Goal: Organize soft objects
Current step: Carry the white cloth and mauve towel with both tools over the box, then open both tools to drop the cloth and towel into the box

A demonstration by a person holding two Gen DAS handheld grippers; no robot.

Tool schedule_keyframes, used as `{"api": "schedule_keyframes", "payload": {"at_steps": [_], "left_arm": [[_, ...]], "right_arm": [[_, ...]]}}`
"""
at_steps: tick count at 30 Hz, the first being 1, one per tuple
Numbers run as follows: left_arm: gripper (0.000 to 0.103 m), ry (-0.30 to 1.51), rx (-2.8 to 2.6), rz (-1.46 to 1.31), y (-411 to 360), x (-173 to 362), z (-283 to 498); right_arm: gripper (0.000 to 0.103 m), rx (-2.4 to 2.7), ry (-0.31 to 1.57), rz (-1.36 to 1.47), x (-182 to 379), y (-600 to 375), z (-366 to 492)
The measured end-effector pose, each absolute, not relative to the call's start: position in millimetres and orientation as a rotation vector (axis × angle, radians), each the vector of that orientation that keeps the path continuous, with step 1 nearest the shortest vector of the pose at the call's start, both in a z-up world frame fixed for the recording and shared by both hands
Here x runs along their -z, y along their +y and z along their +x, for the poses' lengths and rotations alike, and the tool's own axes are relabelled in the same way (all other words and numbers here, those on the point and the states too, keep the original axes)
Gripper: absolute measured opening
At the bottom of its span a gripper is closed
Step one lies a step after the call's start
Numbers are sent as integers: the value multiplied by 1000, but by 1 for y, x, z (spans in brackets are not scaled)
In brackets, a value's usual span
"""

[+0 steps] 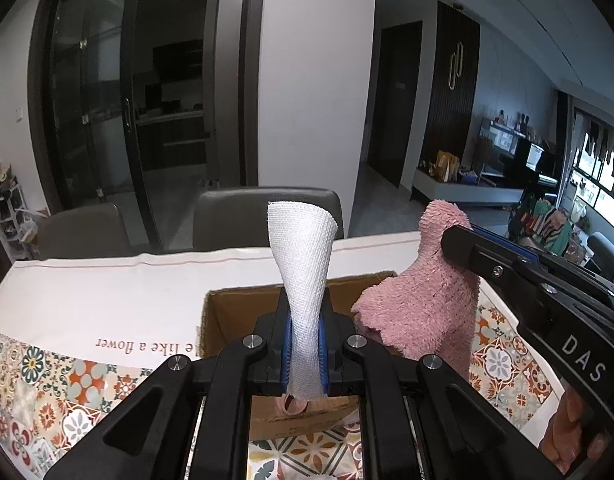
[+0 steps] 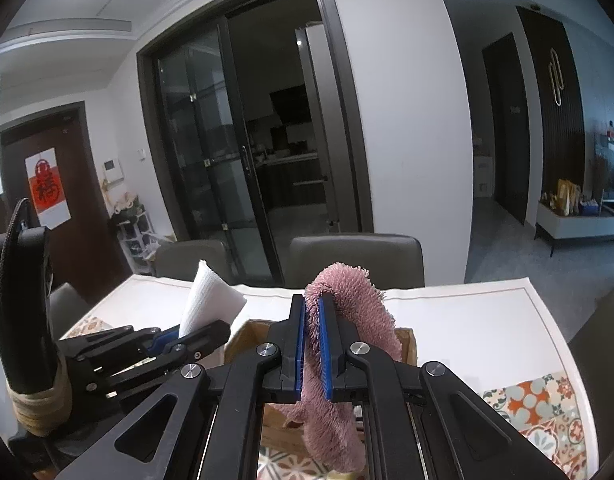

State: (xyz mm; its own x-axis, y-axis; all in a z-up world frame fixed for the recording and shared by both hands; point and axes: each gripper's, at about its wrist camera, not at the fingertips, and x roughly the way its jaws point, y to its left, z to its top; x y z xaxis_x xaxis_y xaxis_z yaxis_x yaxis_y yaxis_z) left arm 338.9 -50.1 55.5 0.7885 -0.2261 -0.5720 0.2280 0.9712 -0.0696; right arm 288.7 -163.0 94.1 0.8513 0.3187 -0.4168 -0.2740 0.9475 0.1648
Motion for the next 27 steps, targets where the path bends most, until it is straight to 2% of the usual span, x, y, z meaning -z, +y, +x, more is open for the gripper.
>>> {"api": "schedule_keyframes", "payload": {"at_steps": [9,11,16,17,20,21,27], "left_arm": [[15,728,237,27,-60,-16,370],[20,746,229,40,-61,-9,373],[40,763,208,52,-58,0,373],[41,762,204,54,-58,1,373],[52,762,202,50,-56,1,369],[55,760,201,48,-55,0,369],[65,745,196,59,-48,-8,358]], "right_arm": [[8,-303,595,103,-52,-169,332],[8,-295,621,93,-45,-171,339],[10,-279,684,90,-26,-175,351],[11,-274,686,82,-24,-175,350],[31,-259,692,72,-22,-177,348],[34,-252,688,74,-22,-178,347],[39,-232,682,76,-28,-182,341]]}}
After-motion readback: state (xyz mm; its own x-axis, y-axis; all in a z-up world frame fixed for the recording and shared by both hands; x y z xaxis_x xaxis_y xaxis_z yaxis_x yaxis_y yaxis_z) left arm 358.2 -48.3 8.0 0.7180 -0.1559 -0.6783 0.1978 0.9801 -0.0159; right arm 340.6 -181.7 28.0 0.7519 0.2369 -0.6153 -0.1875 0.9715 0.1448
